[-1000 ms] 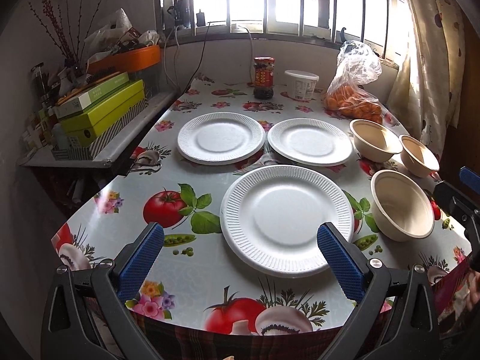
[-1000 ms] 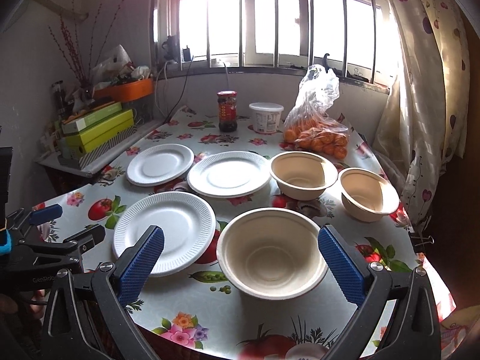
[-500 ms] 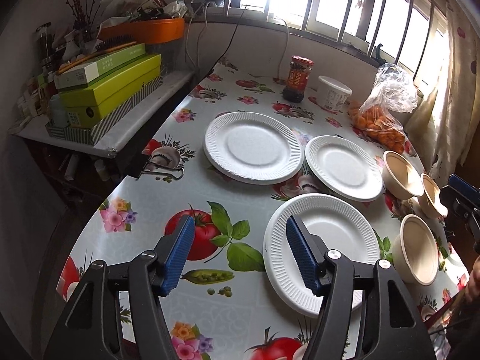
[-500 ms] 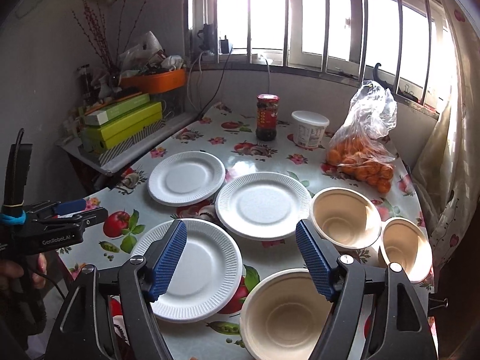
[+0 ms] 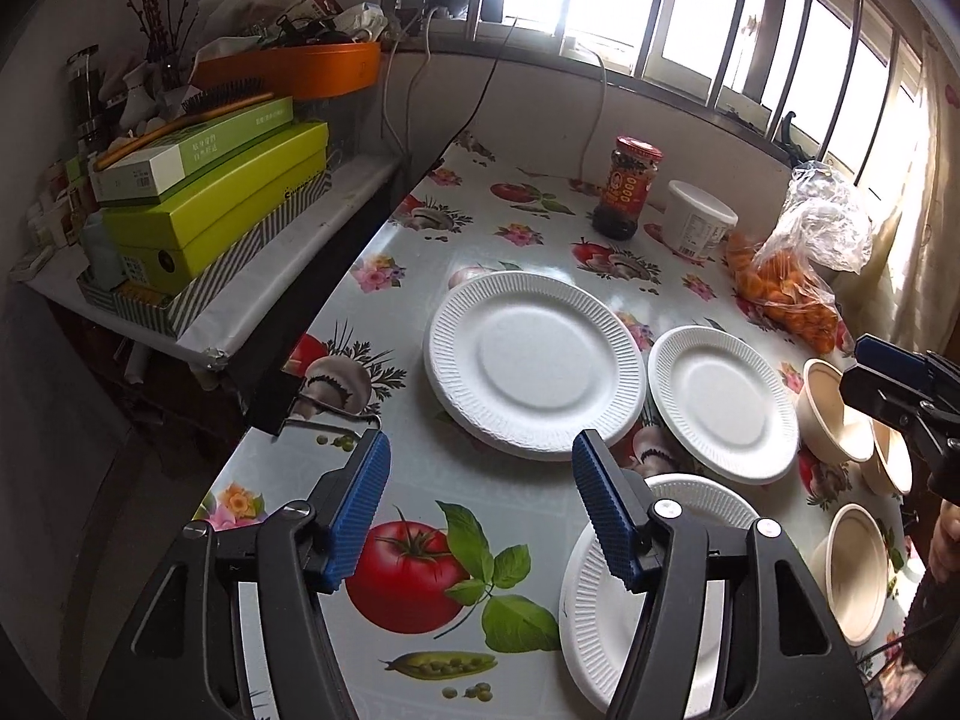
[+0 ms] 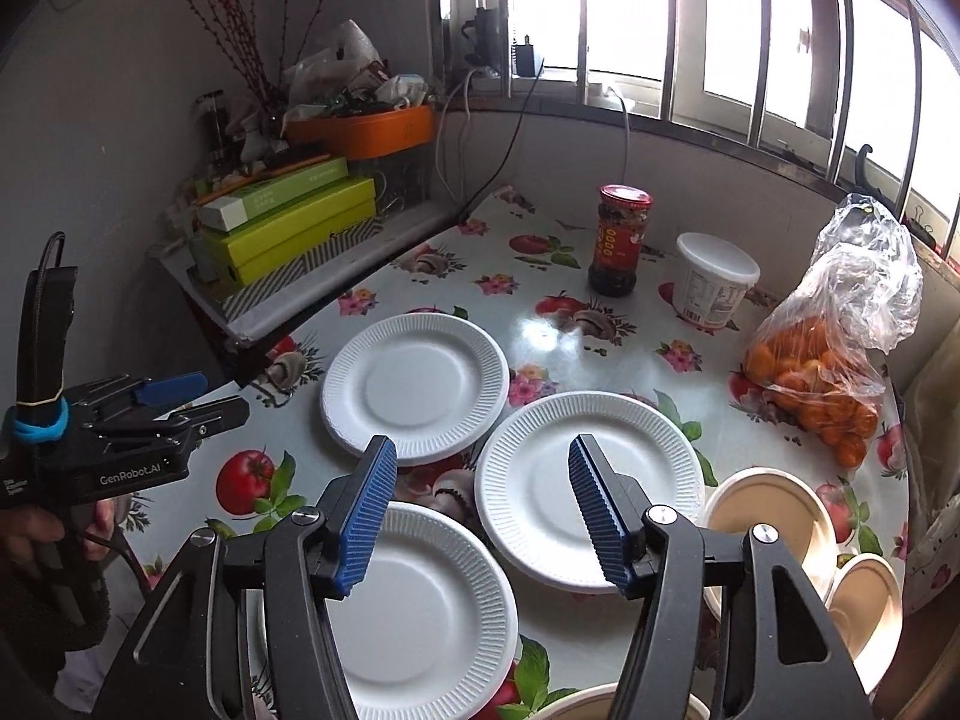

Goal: Organize plates and bowls

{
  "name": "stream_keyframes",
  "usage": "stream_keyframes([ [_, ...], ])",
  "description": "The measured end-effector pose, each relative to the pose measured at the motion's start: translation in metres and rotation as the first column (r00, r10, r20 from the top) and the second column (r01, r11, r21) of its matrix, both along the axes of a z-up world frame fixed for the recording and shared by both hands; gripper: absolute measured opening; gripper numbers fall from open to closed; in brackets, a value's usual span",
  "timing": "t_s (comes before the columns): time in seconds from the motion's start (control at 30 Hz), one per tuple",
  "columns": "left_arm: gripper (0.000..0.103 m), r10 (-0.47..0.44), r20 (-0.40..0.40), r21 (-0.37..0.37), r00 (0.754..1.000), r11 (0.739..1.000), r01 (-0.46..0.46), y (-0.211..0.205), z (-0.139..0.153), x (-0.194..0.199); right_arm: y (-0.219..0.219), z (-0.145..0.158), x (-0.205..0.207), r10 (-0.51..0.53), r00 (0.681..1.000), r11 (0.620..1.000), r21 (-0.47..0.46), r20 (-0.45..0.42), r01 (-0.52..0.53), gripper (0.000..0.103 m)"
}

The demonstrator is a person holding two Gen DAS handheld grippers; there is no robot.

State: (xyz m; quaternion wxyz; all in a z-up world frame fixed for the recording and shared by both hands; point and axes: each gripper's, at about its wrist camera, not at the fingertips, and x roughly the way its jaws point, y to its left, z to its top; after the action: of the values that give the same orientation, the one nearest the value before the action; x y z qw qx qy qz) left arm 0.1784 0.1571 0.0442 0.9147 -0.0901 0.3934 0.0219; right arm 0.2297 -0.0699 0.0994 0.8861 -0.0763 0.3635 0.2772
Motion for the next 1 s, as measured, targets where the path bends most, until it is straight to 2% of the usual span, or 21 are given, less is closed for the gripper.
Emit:
stream_keyframes([
  [0.07, 0.064, -0.005, -0.018, -0.016, 1.000, 1.000, 0.004, 0.006, -0.004, 0.011, 0.003, -0.005, 0.019, 0.013, 0.999, 1.000, 0.014, -0.036, -0.013, 0.060],
  [0.2, 0.064, 0.000, -0.057, -0.058, 0.998, 0.998, -0.003, 0.018, -0.012, 0.035, 0.015, -0.019, 0.056, 0.039, 0.997, 0.999, -0.035, -0.070, -0.042, 0.060],
  [0.27, 0.064, -0.005, -0.083, -0.106, 0.997, 0.994, -0.004, 0.026, -0.018, 0.046, 0.018, -0.028, 0.074, 0.047, 0.993, 0.998, -0.024, -0.107, -0.050, 0.060],
  [0.47, 0.064, 0.035, -0.124, -0.155, 0.992, 0.986, -0.054, 0.043, -0.035, 0.063, 0.021, -0.050, 0.120, 0.043, 0.977, 0.998, 0.043, -0.210, -0.035, 0.060],
  [0.53, 0.064, 0.044, -0.133, -0.170, 0.990, 0.983, -0.067, 0.048, -0.042, 0.068, 0.025, -0.058, 0.131, 0.047, 0.972, 0.999, 0.038, -0.228, -0.040, 0.057],
  [0.63, 0.064, 0.054, -0.155, -0.205, 0.986, 0.975, -0.086, 0.053, -0.052, 0.075, 0.030, -0.071, 0.145, 0.047, 0.963, 0.999, 0.026, -0.265, -0.042, 0.044],
  [0.7, 0.064, 0.048, -0.159, -0.224, 0.986, 0.971, -0.084, 0.055, -0.057, 0.079, 0.033, -0.078, 0.153, 0.043, 0.958, 0.999, 0.028, -0.285, -0.036, 0.029],
  [0.8, 0.062, 0.025, -0.163, -0.281, 0.986, 0.957, -0.071, 0.056, -0.062, 0.085, 0.037, -0.083, 0.159, 0.070, 0.951, 0.997, 0.052, -0.303, -0.057, 0.026],
  [0.87, 0.050, 0.011, -0.170, -0.323, 0.985, 0.944, -0.066, 0.059, -0.066, 0.089, 0.042, -0.085, 0.163, 0.088, 0.946, 0.996, 0.062, -0.312, -0.072, 0.026],
  [1.0, 0.045, 0.016, -0.191, -0.344, 0.981, 0.935, -0.082, 0.060, -0.074, 0.097, 0.045, -0.094, 0.174, 0.068, 0.939, 0.997, 0.042, -0.337, -0.057, 0.026],
])
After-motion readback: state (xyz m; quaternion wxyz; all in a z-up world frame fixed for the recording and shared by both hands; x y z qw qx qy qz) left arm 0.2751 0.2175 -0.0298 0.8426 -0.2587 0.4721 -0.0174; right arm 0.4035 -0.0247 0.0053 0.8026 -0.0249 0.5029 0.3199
